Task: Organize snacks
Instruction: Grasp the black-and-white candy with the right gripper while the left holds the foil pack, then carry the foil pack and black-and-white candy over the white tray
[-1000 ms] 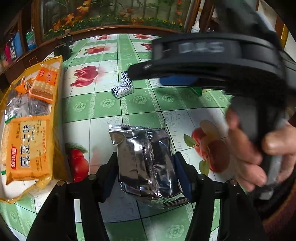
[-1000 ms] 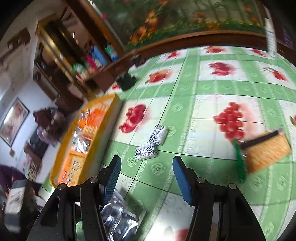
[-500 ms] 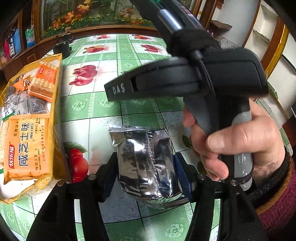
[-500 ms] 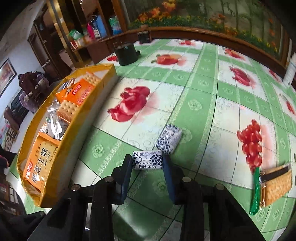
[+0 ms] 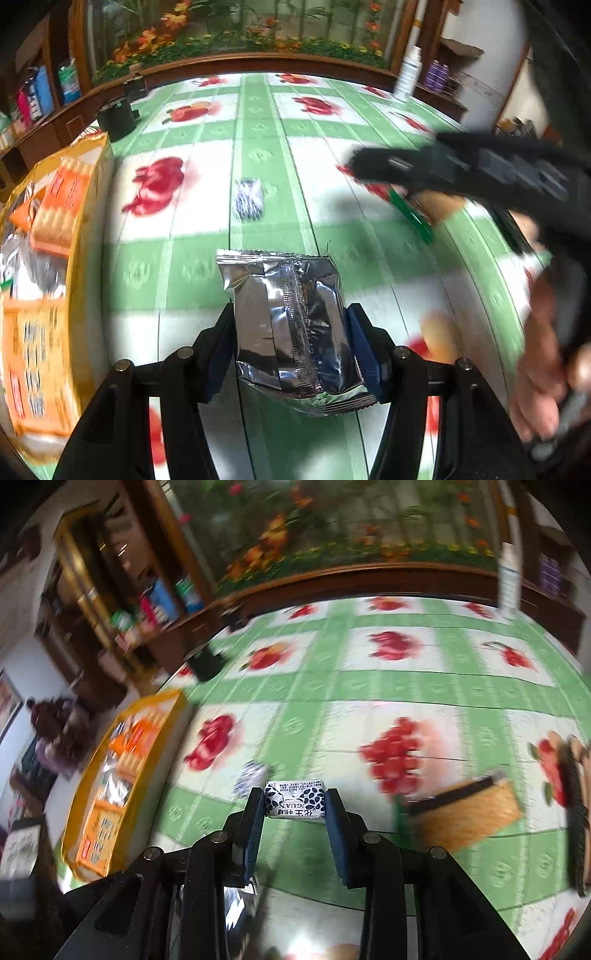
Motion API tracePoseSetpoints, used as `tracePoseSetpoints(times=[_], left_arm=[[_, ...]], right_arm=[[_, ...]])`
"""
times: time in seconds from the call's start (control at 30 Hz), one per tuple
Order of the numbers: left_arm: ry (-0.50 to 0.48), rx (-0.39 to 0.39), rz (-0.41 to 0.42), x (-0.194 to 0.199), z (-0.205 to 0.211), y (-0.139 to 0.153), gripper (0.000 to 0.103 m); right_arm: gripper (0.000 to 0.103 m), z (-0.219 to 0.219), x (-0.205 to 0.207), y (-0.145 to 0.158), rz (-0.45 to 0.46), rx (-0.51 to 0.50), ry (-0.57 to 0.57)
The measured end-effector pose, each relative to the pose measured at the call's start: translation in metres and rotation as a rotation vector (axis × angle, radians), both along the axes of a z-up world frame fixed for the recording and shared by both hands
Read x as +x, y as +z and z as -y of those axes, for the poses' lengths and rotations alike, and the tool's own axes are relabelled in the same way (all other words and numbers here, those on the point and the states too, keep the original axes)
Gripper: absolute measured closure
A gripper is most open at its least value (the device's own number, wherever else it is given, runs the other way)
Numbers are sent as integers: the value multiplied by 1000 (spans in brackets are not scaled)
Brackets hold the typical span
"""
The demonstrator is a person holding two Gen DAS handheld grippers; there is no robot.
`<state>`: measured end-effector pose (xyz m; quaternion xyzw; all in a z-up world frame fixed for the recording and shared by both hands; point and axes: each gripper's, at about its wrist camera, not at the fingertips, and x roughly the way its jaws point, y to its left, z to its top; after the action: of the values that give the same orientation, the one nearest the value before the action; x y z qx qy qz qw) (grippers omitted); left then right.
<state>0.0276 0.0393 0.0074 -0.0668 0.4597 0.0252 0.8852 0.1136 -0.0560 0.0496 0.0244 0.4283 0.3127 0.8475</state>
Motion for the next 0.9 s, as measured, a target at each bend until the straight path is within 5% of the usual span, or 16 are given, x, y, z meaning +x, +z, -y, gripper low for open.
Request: tracePoseSetpoints(times=[0.3, 0.9], left_arm=[[39, 58, 37, 46, -7, -1, 45], [91, 120, 103, 38, -18, 3, 45]], right_arm=[[67, 27, 12, 0, -39, 43, -109], [67, 17, 10, -9, 2, 21, -113]])
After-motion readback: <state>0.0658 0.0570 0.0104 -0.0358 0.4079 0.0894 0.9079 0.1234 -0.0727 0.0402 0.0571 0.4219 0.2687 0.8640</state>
